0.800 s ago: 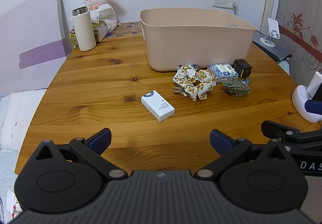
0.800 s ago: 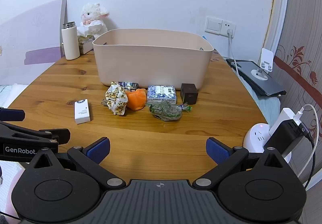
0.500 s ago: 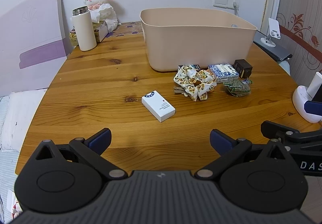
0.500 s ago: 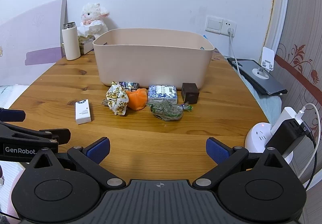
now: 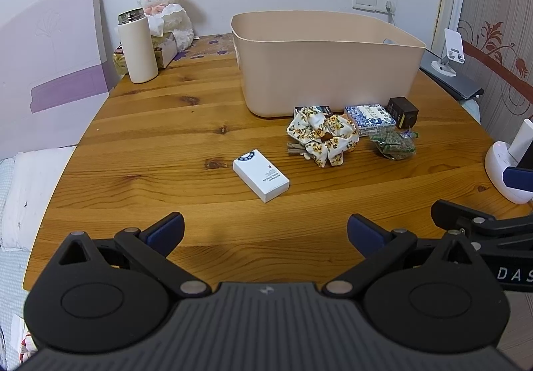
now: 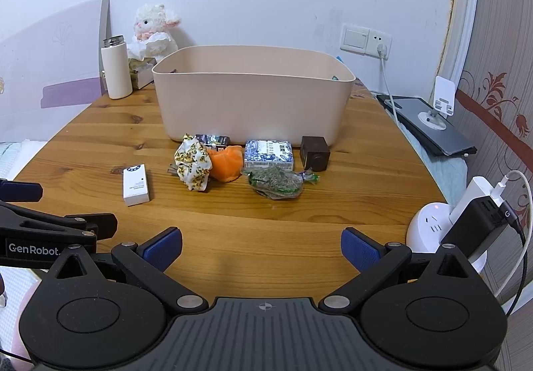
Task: Organize objects
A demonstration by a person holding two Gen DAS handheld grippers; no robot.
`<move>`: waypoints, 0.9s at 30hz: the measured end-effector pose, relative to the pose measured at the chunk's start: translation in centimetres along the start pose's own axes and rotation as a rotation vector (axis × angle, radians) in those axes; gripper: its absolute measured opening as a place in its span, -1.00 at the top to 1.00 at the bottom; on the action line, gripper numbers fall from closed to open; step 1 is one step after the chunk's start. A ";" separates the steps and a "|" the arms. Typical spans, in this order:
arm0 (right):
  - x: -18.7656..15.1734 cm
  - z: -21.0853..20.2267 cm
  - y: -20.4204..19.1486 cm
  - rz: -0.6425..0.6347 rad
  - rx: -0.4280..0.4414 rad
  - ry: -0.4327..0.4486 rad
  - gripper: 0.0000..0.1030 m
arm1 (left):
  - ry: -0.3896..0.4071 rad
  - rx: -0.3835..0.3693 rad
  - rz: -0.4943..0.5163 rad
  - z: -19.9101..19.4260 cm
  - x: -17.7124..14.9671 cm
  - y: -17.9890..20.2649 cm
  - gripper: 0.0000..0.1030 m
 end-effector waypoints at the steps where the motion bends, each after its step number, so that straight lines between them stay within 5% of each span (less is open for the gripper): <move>1: 0.0 0.0 0.0 0.000 0.000 0.000 -1.00 | -0.001 0.000 0.000 0.0 0.0 0.0 -1.00; 27: 0.8 1.2 0.2 0.003 0.009 -0.016 -1.00 | -0.035 -0.014 -0.004 1.7 0.8 -0.1 -1.00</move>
Point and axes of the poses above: each gripper's, at about its wrist camera, not at the fingertips, and z roughly the way its jaws point, y to its right, x to its top, the point moved 3 cm from there along z, roughly the way its jaws point, and after that the axes turned 15 degrees about -y, right-handed, at the moved point
